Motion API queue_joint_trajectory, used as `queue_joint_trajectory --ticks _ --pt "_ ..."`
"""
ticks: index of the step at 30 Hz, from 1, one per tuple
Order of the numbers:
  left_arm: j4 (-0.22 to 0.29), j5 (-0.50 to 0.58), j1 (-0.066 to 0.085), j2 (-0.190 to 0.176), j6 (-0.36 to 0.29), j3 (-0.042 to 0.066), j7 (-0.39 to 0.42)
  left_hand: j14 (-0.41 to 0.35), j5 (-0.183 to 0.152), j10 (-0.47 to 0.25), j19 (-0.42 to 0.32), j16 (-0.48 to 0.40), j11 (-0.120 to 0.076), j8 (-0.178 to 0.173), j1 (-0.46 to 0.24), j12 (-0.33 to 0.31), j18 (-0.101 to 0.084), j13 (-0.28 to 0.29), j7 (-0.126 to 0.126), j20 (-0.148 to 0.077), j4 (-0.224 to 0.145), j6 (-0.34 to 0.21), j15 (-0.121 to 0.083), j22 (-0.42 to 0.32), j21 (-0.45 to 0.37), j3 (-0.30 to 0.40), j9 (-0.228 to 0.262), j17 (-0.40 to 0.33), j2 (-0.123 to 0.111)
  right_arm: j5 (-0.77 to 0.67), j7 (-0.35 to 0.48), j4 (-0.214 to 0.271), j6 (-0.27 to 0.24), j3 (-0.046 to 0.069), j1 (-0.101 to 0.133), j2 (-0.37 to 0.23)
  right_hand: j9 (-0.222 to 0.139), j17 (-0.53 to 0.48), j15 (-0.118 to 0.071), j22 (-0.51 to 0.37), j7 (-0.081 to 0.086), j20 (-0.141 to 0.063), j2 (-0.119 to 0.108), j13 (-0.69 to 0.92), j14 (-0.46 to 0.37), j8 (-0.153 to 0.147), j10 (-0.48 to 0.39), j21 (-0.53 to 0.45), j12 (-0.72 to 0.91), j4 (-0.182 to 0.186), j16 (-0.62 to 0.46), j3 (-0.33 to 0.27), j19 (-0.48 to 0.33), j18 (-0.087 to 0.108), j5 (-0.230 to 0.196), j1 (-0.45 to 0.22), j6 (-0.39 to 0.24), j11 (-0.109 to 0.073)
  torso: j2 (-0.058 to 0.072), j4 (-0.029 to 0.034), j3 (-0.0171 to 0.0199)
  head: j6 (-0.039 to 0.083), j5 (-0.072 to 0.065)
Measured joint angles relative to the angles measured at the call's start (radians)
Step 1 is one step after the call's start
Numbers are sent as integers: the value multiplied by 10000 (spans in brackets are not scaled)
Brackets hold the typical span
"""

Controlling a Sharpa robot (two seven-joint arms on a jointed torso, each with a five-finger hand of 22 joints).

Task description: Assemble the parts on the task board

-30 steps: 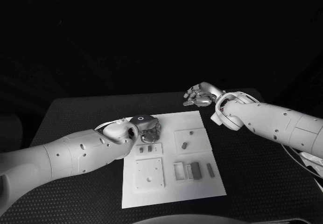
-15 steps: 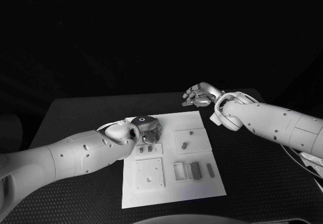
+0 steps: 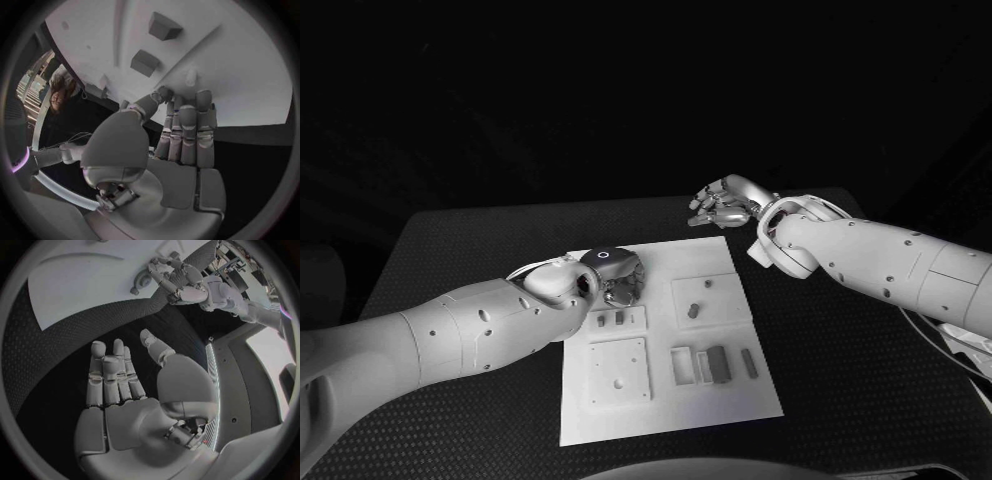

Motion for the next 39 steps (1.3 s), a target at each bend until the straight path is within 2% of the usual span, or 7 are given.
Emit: queue_joint_trajectory --ticks 3,8,22,31,35,39 --pt "-13 -3 -5 23 12 3 0 76 0 177 54 51 -38 75 -1 90 -1 -17 -24 -22 -28 168 -76 0 101 28 0 -32 107 2 0 1 0 0 0 0 0 0 1 0 12 0 0 0 1 0 -1 0 0 0 0 0 0 0 0 0 -13 0 0 1 1 -12 -9" --pt "-27 -33 -13 55 55 12 1 94 0 252 69 51 -100 131 25 96 0 50 -83 -35 -25 297 -94 0 191 150 -9 -80 216 5 0 2 3 0 0 5 0 0 2 0 24 0 0 0 2 0 -16 0 -39 0 0 0 0 -4 0 0 -27 16 -4 5 3 -16 -15" --pt "1 -66 -26 40 103 22 52 334 -40 631 138 97 -196 267 129 56 4 39 -162 -76 -38 624 -192 4 427 563 -51 -223 347 10 2 -17 4 0 0 27 -1 -2 17 8 17 0 39 -22 17 0 4 0 -78 0 0 0 0 -13 0 -39 -54 39 -11 3 1 -96 -46" --pt "90 -32 -74 -40 -67 4 77 501 -16 957 262 167 -313 405 157 107 -5 49 -279 -239 -83 855 -262 6 595 732 -62 -283 395 12 4 -15 3 0 0 21 -1 -9 18 7 17 0 38 -32 19 0 16 0 -78 0 -1 0 0 -65 0 -38 -55 54 -12 13 -5 -32 -41" --pt "153 46 -93 -105 -168 -9 66 565 -17 1017 316 206 -334 437 159 107 -71 91 -276 -291 -64 918 -269 5 658 755 -61 -311 400 13 4 -25 3 0 0 32 -1 -8 18 7 19 0 38 -32 20 0 1 0 -78 0 -1 0 0 -68 0 -38 -58 68 -11 13 -5 4 -55" --pt "240 206 -116 -213 -272 -14 56 612 -20 1053 335 207 -368 440 157 106 -84 97 -311 -308 -71 955 -291 5 698 764 -46 -318 424 14 5 -35 3 0 0 33 -1 -8 18 7 21 0 38 -41 20 0 1 0 -77 0 -1 0 0 7 0 -38 -60 69 -10 12 -5 5 -32"
